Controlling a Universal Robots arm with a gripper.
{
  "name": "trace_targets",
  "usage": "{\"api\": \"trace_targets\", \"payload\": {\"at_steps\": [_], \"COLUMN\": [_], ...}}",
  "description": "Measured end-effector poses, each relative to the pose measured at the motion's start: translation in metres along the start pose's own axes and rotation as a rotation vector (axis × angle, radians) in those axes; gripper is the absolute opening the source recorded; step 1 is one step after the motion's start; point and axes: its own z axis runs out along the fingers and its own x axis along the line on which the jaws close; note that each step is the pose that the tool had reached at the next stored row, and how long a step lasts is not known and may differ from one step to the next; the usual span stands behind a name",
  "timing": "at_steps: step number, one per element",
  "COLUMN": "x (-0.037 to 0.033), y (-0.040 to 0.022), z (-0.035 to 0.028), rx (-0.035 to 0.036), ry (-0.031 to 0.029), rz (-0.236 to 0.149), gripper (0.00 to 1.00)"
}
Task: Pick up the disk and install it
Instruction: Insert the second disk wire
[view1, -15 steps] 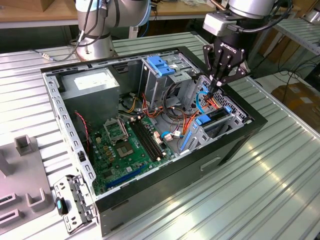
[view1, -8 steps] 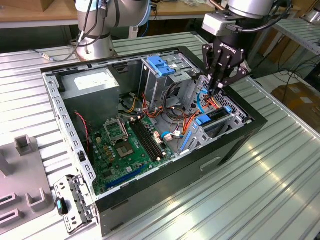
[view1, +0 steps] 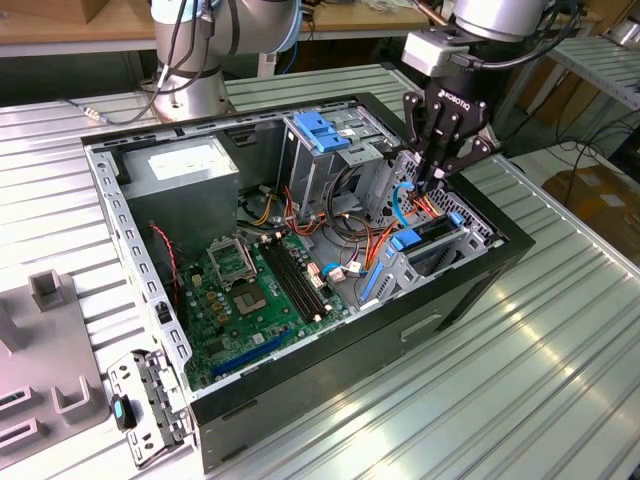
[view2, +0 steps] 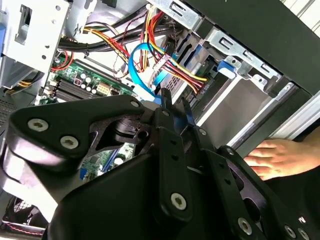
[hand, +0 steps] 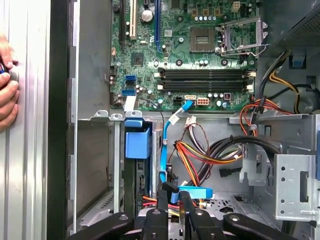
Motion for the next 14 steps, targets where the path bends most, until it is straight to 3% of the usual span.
{"api": "trace_targets", "payload": {"at_steps": [2, 10, 14], "x": [-0.0001, -0.0005, -0.0007], "y": [-0.0002, -0.0003, -0.0005], "z": [0.0009, 0.0043, 0.0064], "rx": [0.0000, 0.0000, 0.0000], "ry": [0.0000, -0.0001, 0.0000], "rz": [0.000, 0.000, 0.000], "gripper": [0.16, 0.16, 0.24]}}
